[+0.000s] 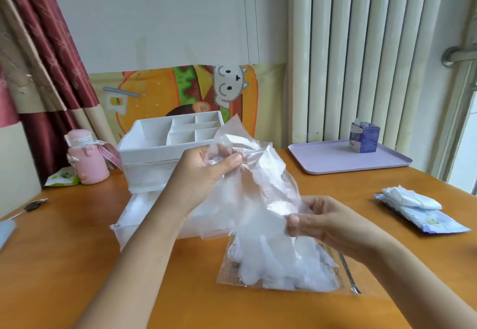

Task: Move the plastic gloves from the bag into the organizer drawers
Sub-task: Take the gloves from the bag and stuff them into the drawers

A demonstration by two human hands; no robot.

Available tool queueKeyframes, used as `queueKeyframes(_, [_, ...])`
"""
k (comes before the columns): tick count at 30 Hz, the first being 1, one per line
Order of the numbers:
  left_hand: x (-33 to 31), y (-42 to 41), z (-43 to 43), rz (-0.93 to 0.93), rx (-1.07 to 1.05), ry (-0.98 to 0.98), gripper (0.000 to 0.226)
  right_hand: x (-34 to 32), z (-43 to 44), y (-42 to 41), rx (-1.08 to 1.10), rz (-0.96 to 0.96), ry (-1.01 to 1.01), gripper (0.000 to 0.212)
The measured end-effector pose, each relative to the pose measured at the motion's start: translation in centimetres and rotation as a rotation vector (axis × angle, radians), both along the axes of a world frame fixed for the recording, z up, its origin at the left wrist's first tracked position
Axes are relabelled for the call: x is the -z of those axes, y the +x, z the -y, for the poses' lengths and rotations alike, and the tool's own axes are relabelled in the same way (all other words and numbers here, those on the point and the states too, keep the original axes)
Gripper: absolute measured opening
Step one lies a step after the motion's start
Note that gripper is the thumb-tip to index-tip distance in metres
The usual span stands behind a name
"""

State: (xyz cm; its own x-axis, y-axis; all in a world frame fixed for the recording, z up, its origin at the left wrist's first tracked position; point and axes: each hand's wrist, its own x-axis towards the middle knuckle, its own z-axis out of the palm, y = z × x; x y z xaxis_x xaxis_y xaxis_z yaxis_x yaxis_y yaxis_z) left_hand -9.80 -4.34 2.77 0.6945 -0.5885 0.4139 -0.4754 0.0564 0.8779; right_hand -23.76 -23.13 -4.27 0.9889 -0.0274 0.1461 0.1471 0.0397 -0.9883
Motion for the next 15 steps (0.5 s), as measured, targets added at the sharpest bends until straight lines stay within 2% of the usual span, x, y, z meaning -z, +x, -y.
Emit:
queueKeyframes(2, [-0.2, 1.3, -1.3, -0.046, -0.021, -0.015, 0.005, -0.6, -0.8, 0.8, 0.102, 0.023, 0.008, 0.029])
queueKeyframes(4, [-0.5, 2.9, -2.8, -0.070, -0.084, 0.007, 0.006, -1.9, -1.8, 2.3, 0.216, 0.058, 0.048, 0.027])
queueKeyframes(8, [-0.9, 5.8, -5.7, -0.032, -0.258, 0.201, 0.008, -4.4, -3.9, 5.6, 0.402, 0.069, -0.036, 0.017])
queueKeyframes(12, [-0.3, 8.4, -7.6, 0.043, -0.545, 0.397, 0.028, -5.2, -5.5, 9.8, 0.539, 0.026, -0.249, 0.024])
queueKeyframes(15, [0.3, 9.8, -8.8, 0.004, -0.574, 0.479, 0.023, -4.5, -5.8, 12.9, 0.604, -0.047, -0.463, 0.025])
